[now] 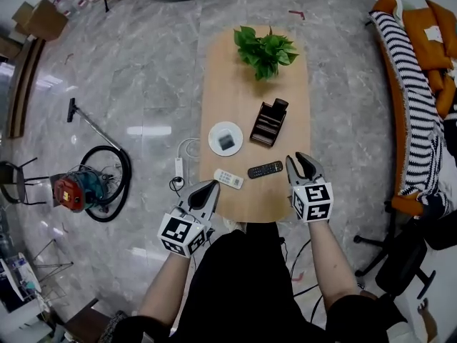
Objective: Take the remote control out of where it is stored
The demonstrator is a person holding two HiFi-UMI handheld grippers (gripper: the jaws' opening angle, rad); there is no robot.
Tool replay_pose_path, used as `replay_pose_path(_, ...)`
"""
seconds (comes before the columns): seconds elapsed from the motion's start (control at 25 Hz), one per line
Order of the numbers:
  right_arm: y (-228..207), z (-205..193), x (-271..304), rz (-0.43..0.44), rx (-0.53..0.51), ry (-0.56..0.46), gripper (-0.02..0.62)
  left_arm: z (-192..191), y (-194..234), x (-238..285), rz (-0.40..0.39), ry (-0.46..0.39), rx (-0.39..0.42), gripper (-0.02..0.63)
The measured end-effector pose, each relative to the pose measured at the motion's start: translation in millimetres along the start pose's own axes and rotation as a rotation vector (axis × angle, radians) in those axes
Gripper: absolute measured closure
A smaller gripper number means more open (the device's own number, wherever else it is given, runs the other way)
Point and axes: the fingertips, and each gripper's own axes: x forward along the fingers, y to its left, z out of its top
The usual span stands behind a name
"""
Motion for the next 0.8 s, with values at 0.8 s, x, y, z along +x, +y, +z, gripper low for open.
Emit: replay_pose_path(0.8, -77, 6, 188, 0.041, -0.227, 0.231, 0.354, -32, 46, 25, 0.226, 0.043, -0.182, 0.600)
